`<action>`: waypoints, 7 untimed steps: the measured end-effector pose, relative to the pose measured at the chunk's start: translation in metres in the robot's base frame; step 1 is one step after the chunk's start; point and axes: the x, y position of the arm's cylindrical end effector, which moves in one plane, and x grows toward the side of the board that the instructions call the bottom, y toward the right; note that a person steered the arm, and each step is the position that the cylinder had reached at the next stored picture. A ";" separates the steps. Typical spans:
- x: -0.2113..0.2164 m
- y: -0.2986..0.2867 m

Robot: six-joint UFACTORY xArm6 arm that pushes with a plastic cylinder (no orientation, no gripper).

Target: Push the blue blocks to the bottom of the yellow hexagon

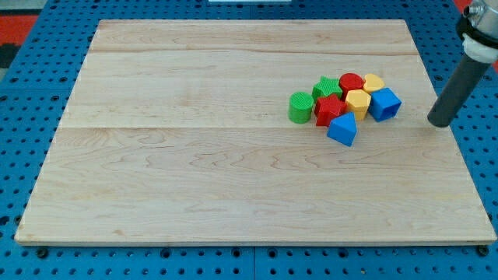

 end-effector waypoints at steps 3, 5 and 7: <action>-0.047 -0.035; -0.009 -0.113; 0.030 -0.129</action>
